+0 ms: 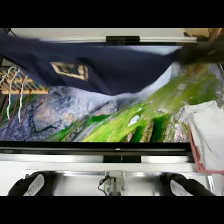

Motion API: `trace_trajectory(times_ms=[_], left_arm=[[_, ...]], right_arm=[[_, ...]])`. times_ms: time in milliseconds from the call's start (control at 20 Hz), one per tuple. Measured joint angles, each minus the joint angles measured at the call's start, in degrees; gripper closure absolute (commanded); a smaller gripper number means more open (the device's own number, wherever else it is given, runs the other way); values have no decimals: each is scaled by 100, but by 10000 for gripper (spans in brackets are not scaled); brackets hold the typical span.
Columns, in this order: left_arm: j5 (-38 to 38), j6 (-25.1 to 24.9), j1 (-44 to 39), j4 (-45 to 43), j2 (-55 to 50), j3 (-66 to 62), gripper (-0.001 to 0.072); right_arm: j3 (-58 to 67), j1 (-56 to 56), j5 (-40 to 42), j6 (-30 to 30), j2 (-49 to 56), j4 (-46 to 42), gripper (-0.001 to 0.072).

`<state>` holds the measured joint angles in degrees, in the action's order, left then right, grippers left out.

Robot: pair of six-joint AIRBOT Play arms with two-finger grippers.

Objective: Fold the shirts.

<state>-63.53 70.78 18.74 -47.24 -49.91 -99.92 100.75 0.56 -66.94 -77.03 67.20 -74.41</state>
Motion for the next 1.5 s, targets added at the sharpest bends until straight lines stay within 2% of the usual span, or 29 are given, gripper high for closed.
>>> trace_trajectory(times_ms=[150,300,500,700,950,1200,1350,1500], left_arm=[[26,66,15,-68,216,-1766,678],[48,555,24,-610,649,-2371,678],[-63,1019,17,-1182,1126,-2321,678],[-330,1172,13,-1432,1222,-1954,678],[-728,1226,9,-1528,673,-1646,678],[-1552,1237,-2,-1537,-507,-1043,678],[-1554,1145,-201,-1576,-1482,-448,678],[-870,1086,-605,-1635,-2559,-170,678]], right_arm=[[376,22,1003,136,-1349,-79,635],[529,31,1419,96,-2435,-341,635],[586,33,881,-173,-3141,-866,635],[597,31,238,-310,-3147,-1351,635],[597,28,-407,-398,-2382,-1711,635],[293,28,-1064,-487,-822,-1792,635],[72,28,-798,-516,363,-1773,635],[-15,31,127,-745,1561,-1799,635]])
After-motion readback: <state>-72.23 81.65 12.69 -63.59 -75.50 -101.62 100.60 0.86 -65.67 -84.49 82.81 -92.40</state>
